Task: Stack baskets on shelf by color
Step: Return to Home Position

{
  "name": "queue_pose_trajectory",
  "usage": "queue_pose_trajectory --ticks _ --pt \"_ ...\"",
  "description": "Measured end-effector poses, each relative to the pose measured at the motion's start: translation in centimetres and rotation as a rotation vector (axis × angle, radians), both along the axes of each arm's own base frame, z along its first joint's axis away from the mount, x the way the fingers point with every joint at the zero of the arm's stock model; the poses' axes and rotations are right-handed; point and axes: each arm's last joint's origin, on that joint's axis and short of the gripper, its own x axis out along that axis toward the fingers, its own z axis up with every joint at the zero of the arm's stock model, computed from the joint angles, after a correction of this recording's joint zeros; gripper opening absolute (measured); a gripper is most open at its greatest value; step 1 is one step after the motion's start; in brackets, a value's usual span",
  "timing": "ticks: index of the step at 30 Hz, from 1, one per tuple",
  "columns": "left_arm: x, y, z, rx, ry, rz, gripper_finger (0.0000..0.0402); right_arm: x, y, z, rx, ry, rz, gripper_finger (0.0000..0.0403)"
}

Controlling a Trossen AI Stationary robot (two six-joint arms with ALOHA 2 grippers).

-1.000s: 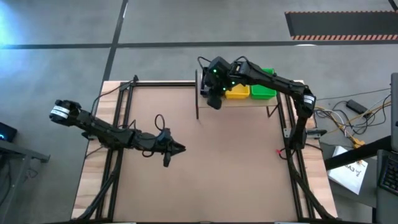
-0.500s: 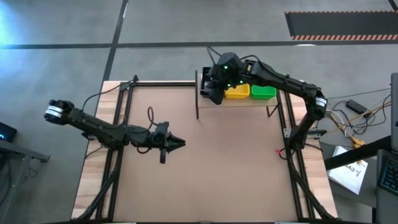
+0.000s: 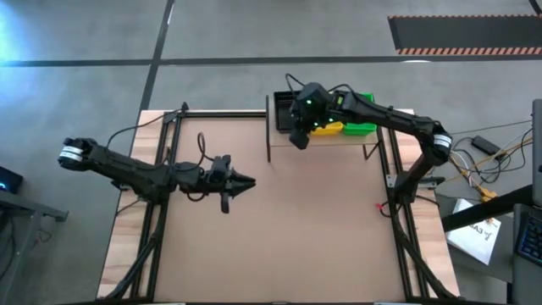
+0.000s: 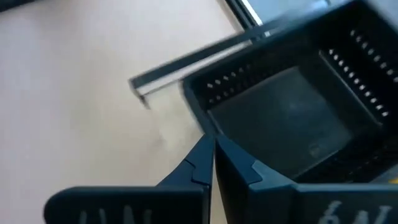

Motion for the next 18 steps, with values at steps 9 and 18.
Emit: queue_pose_trajectory --ticks 9,18 --pt "0.7 -0.1 5.2 0.015 0.072 0.0 0.0044 -4.1 3.9 4.5 -0.019 -0.098 0.026 0.0008" --pt "0.7 -0.1 7.1 0.105 0.043 -0.007 0.0044 -10.0 10.8 1.7 0.111 -0.135 0.106 0.0008"
